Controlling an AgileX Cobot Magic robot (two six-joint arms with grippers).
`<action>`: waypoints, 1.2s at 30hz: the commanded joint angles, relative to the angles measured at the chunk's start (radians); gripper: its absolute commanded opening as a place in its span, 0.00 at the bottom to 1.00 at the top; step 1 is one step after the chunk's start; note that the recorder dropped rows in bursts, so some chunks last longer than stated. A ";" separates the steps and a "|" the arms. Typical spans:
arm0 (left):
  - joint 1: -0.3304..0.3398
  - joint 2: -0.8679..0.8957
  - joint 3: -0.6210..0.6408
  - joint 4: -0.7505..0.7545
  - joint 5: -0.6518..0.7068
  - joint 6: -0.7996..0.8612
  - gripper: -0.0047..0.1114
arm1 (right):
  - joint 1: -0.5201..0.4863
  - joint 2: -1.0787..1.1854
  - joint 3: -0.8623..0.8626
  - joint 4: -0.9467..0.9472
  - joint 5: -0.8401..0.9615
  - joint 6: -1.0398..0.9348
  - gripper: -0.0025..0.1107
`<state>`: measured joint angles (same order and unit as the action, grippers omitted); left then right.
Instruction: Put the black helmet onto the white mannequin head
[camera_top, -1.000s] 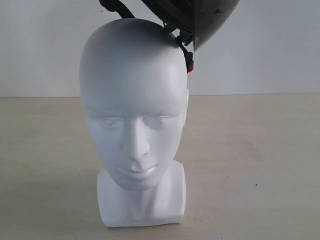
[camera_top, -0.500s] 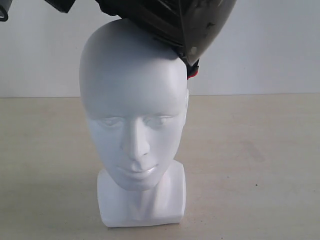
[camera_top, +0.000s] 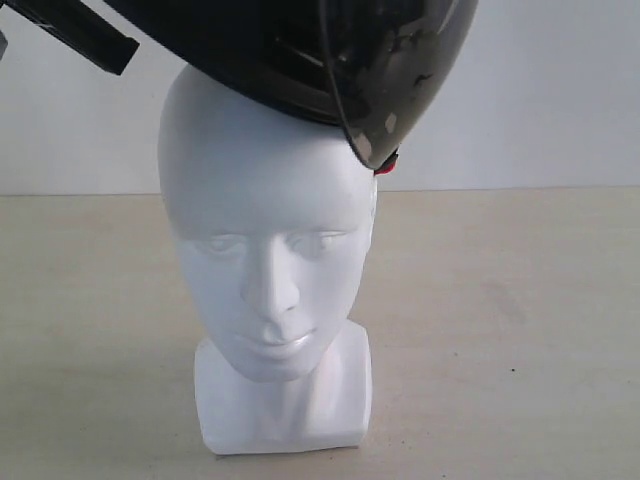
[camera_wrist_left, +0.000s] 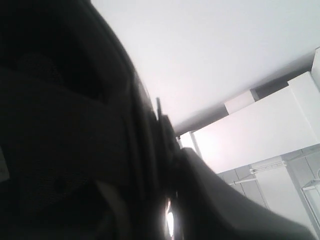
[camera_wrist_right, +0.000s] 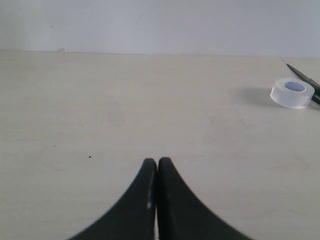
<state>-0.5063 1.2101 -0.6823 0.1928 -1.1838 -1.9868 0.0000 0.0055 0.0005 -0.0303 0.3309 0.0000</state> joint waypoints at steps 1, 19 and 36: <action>-0.003 -0.017 0.018 -0.060 -0.037 0.017 0.08 | -0.001 -0.005 0.000 -0.006 -0.009 0.000 0.02; -0.003 -0.006 0.032 -0.067 -0.037 0.090 0.08 | -0.001 -0.005 0.000 -0.006 -0.009 0.000 0.02; -0.003 0.044 0.032 -0.084 -0.037 0.138 0.08 | -0.001 -0.005 0.000 -0.006 -0.002 0.000 0.02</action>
<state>-0.5112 1.2555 -0.6548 0.1601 -1.2223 -1.8976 0.0000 0.0055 0.0005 -0.0303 0.3309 0.0000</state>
